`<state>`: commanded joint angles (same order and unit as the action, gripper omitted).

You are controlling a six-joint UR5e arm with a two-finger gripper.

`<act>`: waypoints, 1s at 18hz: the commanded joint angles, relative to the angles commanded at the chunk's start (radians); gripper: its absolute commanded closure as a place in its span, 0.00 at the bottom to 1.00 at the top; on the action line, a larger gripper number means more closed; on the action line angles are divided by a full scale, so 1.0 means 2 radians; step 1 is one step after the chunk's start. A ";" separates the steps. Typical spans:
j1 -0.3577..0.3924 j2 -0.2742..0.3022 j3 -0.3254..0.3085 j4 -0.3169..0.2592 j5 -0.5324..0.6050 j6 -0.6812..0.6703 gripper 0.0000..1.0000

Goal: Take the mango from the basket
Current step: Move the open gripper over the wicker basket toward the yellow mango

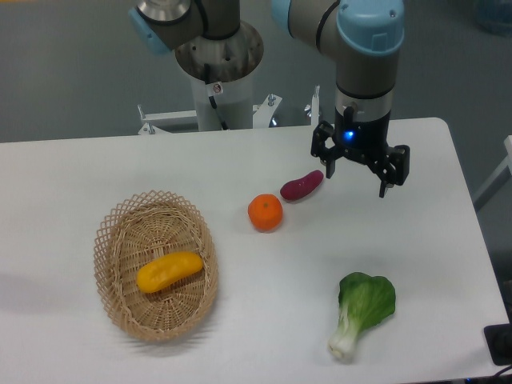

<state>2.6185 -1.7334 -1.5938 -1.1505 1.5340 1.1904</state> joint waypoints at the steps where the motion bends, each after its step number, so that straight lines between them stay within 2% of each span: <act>1: 0.000 0.000 -0.002 0.002 0.000 0.000 0.00; 7: -0.008 0.003 -0.008 0.000 -0.001 -0.007 0.00; 9: -0.030 0.003 -0.009 -0.001 0.003 -0.012 0.00; 14: -0.080 -0.004 -0.008 0.002 0.002 -0.081 0.00; 18: -0.134 -0.021 -0.020 0.042 0.003 -0.143 0.00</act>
<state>2.3503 -1.7763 -1.6336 -1.0663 1.5401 0.9038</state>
